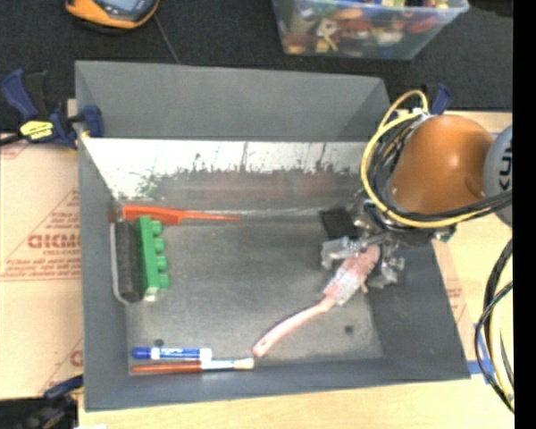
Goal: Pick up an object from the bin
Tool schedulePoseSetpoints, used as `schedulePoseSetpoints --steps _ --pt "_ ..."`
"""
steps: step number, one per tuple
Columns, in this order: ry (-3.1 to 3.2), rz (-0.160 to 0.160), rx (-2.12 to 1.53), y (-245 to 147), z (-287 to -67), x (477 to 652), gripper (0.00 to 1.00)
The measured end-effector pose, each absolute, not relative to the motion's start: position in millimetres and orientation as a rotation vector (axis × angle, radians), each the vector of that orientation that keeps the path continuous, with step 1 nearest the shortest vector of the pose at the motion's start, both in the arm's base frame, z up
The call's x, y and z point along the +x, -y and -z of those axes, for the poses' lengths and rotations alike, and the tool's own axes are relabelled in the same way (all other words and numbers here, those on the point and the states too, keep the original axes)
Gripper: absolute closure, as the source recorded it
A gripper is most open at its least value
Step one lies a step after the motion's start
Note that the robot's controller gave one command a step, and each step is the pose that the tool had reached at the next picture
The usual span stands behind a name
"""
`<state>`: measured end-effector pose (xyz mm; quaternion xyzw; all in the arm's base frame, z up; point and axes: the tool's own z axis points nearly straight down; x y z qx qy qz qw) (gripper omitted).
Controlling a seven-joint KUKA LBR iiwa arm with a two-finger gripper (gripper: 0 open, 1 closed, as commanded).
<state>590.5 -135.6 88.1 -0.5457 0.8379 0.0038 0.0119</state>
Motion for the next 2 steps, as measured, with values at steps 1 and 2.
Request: schedulePoseSetpoints --steps 1,2 --pt "-2.694 0.014 -1.593 138.9 -72.8 598.4 1.0" --pt "-2.695 0.013 -1.591 139.0 -72.8 598.3 1.0"
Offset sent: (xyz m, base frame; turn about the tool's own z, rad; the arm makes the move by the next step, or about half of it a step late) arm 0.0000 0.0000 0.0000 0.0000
